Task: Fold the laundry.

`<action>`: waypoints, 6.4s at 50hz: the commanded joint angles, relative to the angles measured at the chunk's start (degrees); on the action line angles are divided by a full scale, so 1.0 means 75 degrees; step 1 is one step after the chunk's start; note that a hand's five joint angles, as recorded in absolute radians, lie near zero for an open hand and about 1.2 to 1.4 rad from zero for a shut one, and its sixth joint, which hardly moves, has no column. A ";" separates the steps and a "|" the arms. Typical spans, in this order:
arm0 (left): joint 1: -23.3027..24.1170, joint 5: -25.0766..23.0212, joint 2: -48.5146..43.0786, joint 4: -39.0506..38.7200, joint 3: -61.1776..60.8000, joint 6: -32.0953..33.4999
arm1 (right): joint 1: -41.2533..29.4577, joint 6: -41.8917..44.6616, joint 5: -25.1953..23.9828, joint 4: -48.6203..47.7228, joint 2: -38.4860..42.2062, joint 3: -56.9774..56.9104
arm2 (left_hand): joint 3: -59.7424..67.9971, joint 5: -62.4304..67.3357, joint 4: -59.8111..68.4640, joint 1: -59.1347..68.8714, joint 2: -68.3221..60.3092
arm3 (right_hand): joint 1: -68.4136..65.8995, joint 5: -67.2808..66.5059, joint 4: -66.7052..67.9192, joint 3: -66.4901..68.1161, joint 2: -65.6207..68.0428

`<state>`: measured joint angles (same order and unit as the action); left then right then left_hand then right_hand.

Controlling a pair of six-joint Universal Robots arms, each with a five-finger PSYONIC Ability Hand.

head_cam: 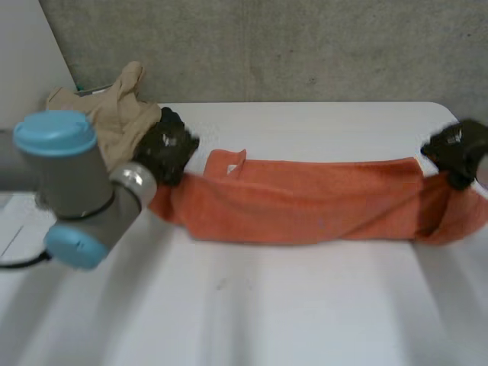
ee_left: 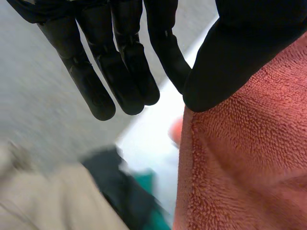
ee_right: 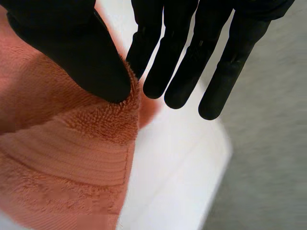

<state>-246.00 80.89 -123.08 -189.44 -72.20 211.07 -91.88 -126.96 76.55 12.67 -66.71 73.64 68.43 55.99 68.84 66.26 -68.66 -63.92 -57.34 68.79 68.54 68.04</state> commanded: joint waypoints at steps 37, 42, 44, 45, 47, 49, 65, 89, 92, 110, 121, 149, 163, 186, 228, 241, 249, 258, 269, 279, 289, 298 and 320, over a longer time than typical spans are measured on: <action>0.0303 0.1168 0.1234 -0.1742 -0.3414 -0.0510 | -0.0183 -0.2091 -0.0621 -0.3436 -0.0163 0.3283 | 0.1542 0.1868 0.1489 0.1832 -0.1512 | -0.2144 -0.1688 0.1494 0.1528 0.1595; 0.0292 0.1168 0.1398 -0.1789 -0.3615 -0.0510 | 0.0180 -0.2149 -0.0738 -0.2862 -0.0257 0.3108 | 0.1542 0.1868 0.1489 0.1832 -0.1512 | 0.3444 0.3899 -0.4094 -0.4060 -0.3993; 0.0269 0.1168 0.1421 -0.1789 -0.3615 -0.0510 | 0.0274 -0.2196 -0.0820 -0.2733 -0.0304 0.2967 | 0.1542 0.1868 0.1489 0.1832 -0.1512 | 0.3544 0.4000 -0.4195 -0.4161 -0.4094; 0.0268 0.1168 0.1445 -0.1789 -0.3626 -0.0510 | 0.0310 -0.2220 -0.0843 -0.2651 -0.0351 0.2897 | 0.1542 0.1868 0.1489 0.1832 -0.1512 | 0.3656 0.4111 -0.4306 -0.4272 -0.4205; 0.0257 0.1168 0.1492 -0.1789 -0.3627 -0.0510 | 0.0415 -0.2348 -0.0914 -0.2299 -0.0550 0.2663 | 0.1542 0.1868 0.1489 0.1832 -0.1512 | 0.3836 0.4292 -0.4486 -0.4453 -0.4385; 0.0245 0.1168 0.1539 -0.1789 -0.3627 -0.0522 | 0.0485 -0.2512 -0.0949 -0.2030 -0.0644 0.2476 | 0.1542 0.1868 0.1489 0.1832 -0.1512 | 0.3836 0.4292 -0.4486 -0.4453 -0.4386; 0.0222 0.1157 0.1586 -0.1800 -0.3580 -0.0616 | 0.1142 -0.2139 -0.1488 0.0081 0.0257 0.0952 | 0.1542 0.1868 0.1489 0.1832 -0.1512 | 0.4599 0.5054 -0.5249 -0.5215 -0.5148; 0.0151 0.0934 0.2323 -0.1286 -0.3778 -0.0499 | 0.1422 -0.1588 -0.1383 0.0244 0.0283 0.0868 | 0.1542 0.1868 0.1489 0.1832 -0.1512 | -0.2144 -0.1688 0.1494 0.1528 0.1595; 0.0151 0.0946 0.2838 -0.0619 -0.4024 -0.0499 | 0.1878 -0.1051 -0.1406 0.0629 -0.0394 0.1394 | 0.1542 0.1868 0.1489 0.1832 -0.1512 | -0.2144 -0.1688 0.1494 0.1528 0.1595; 0.0632 0.0946 0.4645 0.2537 -0.5502 0.0310 | 0.4013 0.3335 -0.1347 0.3058 -0.2308 0.3541 | 0.1542 0.1868 0.1489 0.1832 -0.1512 | -0.2144 -0.1688 0.1494 0.1528 0.1595; 0.0410 0.0864 0.2970 -0.0792 -0.4764 0.0322 | 0.3181 0.1849 -0.1558 0.1254 -0.1148 0.2850 | -0.3990 -0.3665 -0.4044 -0.3701 0.4021 | -0.2144 -0.1688 0.1494 0.1528 0.1595; -0.0212 -0.0976 0.0508 -0.0593 -0.3299 0.0251 | 0.2888 -0.0626 -0.1312 -0.0986 -0.0539 0.2615 | -0.5273 -0.4948 -0.5327 -0.4984 0.5304 | -0.2144 -0.1688 0.1494 0.1528 0.1595; -0.0201 -0.0953 -0.0066 -0.0382 -0.2760 0.0251 | 0.2923 -0.0649 -0.1277 -0.0997 -0.0410 0.2510 | -0.3303 -0.2977 -0.3356 -0.3013 0.3333 | -0.2144 -0.1688 0.1494 0.1528 0.1595; 0.0045 0.0899 0.3118 0.0904 -0.4609 0.0345 | 0.3437 0.1246 -0.1371 0.1122 -0.2014 0.3212 | 0.1542 0.1868 0.1489 0.1832 -0.1512 | -0.2144 -0.1688 0.1494 0.1528 0.1595; 0.0854 0.1930 -0.1940 0.0578 0.1762 0.0778 | 0.1319 0.1027 -0.0480 -0.2484 0.2798 -0.0921 | 0.1542 0.1868 0.1489 0.1832 -0.1512 | -0.2144 -0.1688 0.1494 0.1528 0.1595; 0.0913 0.1988 -0.2586 -0.0113 0.2502 0.1728 | 0.1025 0.0359 0.0187 -0.4185 0.3422 -0.1170 | -0.7791 -0.7465 -0.7845 -0.7502 0.7822 | 0.7189 0.7645 -0.7839 -0.7806 -0.7739; 0.1288 0.2059 -0.2071 -0.0054 0.2327 0.1576 | 0.1001 -0.0098 0.0352 -0.3881 0.2557 -0.0433 | -0.7791 -0.7465 -0.7845 -0.7502 0.7822 | 0.7189 0.7645 -0.7839 -0.7806 -0.7739; 0.1264 0.2047 -0.0361 -0.0113 0.0114 0.0991 | 0.2205 -0.1224 -0.1859 -0.2102 0.0611 0.1183 | -0.7791 -0.7465 -0.7845 -0.7502 0.7822 | 0.7189 0.7645 -0.7839 -0.7806 -0.7739; 0.1346 0.2000 0.0871 -0.0745 -0.2137 -0.0077 | 0.3345 -0.0897 -0.2578 -0.1841 0.0703 0.2017 | -0.7791 -0.7465 -0.7845 -0.7502 0.7822 | 0.6507 0.6962 -0.7157 -0.7123 -0.7056; 0.1335 0.2012 0.0906 -0.1015 -0.2490 -0.0112 | 0.3556 -0.0216 -0.2590 -0.1993 0.1629 0.1819 | -0.7791 -0.7465 -0.7845 -0.7502 0.7822 | 0.2363 0.2818 -0.3013 -0.2979 -0.2912; 0.1335 0.2012 0.1445 -0.1015 -0.2642 -0.0112 | 0.4363 -0.0193 -0.1293 -0.2916 0.1444 0.1315 | -0.7791 -0.7465 -0.7845 -0.7502 0.7822 | -0.2144 -0.1688 0.1494 0.1528 0.1595; 0.1288 0.2012 0.2007 -0.1027 -0.3180 -0.0124 | 0.4167 0.0429 -0.0375 -0.3318 0.0973 0.1291 | -0.7791 -0.7465 -0.7845 -0.7502 0.7822 | -0.2144 -0.1688 0.1494 0.1528 0.1595; 0.1323 0.2012 0.2547 -0.1050 -0.3381 -0.0628 | -0.3647 -0.0369 -0.2379 -0.5122 0.0700 0.2744 | -0.7791 -0.7465 -0.7845 -0.7502 0.7822 | -0.2144 -0.1688 0.1494 0.1528 0.1595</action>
<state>-236.36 96.00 -103.66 -197.23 -98.06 206.63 -108.02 -131.39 60.91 -23.91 -67.46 93.29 12.19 2.93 11.63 11.00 -11.87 -63.68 -56.83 68.79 68.49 67.49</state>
